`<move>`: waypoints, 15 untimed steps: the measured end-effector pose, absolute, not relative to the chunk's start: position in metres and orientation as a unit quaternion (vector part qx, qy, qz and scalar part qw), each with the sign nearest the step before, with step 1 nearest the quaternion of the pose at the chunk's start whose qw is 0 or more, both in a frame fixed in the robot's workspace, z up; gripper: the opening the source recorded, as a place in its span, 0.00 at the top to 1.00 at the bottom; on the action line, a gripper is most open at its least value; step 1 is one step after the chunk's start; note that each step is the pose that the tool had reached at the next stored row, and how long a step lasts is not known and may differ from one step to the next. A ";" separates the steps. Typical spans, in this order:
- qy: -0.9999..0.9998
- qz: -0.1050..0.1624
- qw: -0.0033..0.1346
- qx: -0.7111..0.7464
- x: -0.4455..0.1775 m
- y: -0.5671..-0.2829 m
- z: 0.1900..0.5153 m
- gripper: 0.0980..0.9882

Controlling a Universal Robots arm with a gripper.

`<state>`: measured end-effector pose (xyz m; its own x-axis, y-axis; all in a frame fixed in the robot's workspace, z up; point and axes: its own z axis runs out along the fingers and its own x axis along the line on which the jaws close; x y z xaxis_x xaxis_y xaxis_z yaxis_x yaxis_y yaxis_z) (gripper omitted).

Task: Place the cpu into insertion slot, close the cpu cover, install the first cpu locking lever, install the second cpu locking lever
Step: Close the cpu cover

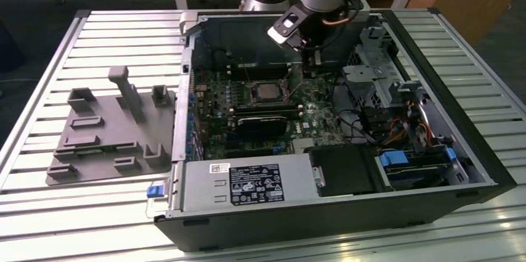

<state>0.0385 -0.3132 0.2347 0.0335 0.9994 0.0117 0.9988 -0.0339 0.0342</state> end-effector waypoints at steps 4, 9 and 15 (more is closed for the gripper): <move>0.695 0.022 0.014 0.719 0.029 -0.313 0.235 1.00; 0.695 0.028 0.020 0.718 0.015 -0.313 0.235 1.00; 0.695 0.034 0.026 0.718 0.003 -0.313 0.235 1.00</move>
<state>0.0026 -0.3132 0.2347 0.0330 0.9994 0.0135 0.9959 -0.0340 0.0839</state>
